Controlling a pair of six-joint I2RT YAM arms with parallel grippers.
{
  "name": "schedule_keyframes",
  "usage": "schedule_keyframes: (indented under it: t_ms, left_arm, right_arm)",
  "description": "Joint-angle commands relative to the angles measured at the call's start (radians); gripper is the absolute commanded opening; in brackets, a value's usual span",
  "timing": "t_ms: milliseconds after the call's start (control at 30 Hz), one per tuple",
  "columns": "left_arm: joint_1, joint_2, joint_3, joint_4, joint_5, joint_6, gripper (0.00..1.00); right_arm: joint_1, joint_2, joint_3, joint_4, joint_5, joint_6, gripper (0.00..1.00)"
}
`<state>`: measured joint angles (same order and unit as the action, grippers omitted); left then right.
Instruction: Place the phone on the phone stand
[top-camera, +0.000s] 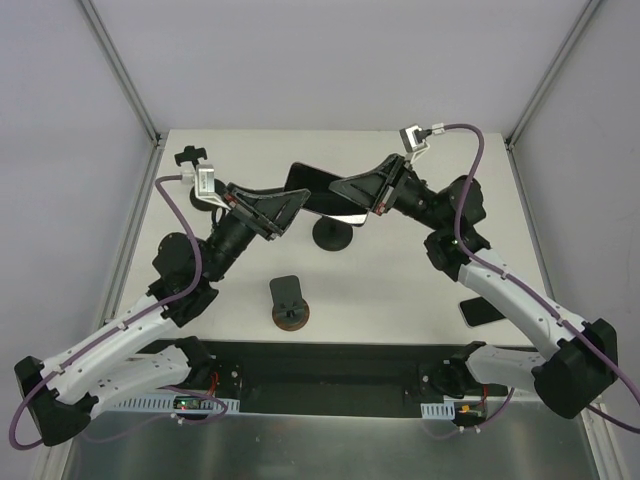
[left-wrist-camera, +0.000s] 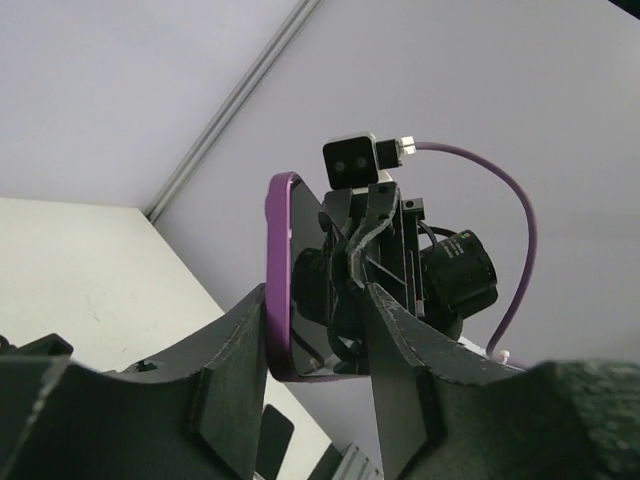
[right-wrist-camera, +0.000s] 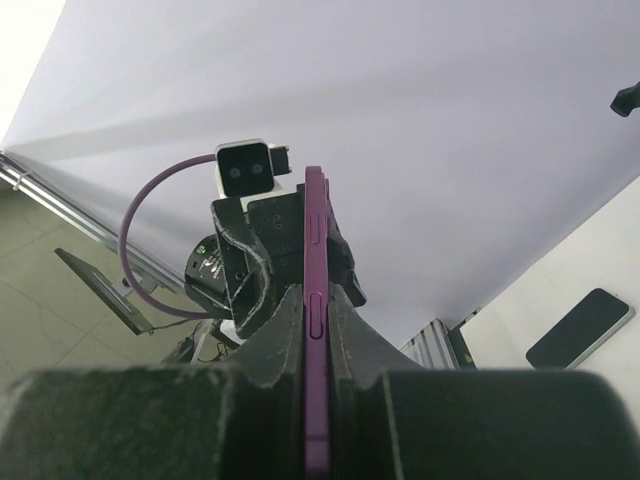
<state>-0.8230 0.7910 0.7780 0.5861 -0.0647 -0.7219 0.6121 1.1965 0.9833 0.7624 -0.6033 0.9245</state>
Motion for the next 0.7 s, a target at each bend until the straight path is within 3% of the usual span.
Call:
schedule_keyframes:
  t_ms: [0, 67, 100, 200, 367, 467, 500, 600, 667]
  left_arm:
    - [0.001, 0.030, 0.066, 0.110, 0.028, -0.001, 0.34]
    - [0.001, 0.040, 0.082, 0.106, 0.039, 0.025, 0.26]
    - [0.001, 0.039, 0.101, 0.084, 0.039, 0.036, 0.17]
    - [0.001, 0.028, 0.144, -0.018, 0.028, 0.084, 0.00]
    - [0.001, -0.058, 0.175, -0.210, -0.024, 0.180, 0.00]
    - [0.001, -0.111, 0.210, -0.369, -0.061, 0.210, 0.00]
    - [0.001, -0.119, 0.224, -0.425, -0.069, 0.216, 0.00]
    - [0.001, -0.151, 0.259, -0.581, -0.069, 0.233, 0.00]
    - [0.001, -0.168, 0.265, -0.673, -0.066, 0.237, 0.00]
  right_arm:
    - [0.003, -0.061, 0.000, 0.126, 0.048, 0.033, 0.00]
    - [0.002, -0.063, 0.005, 0.126, 0.039, 0.036, 0.01]
    - [0.003, -0.064, 0.006, 0.126, 0.034, 0.034, 0.01]
    - [0.003, -0.057, 0.029, 0.117, 0.007, 0.020, 0.01]
    - [0.006, -0.014, 0.074, 0.092, -0.053, -0.006, 0.02]
    - [0.011, 0.014, 0.135, -0.032, -0.096, -0.102, 0.34]
    - [0.018, 0.021, 0.197, -0.155, -0.114, -0.142, 0.52]
    - [0.020, 0.040, 0.281, -0.418, -0.170, -0.326, 0.77]
    - [0.018, 0.032, 0.331, -0.532, -0.165, -0.476, 0.85]
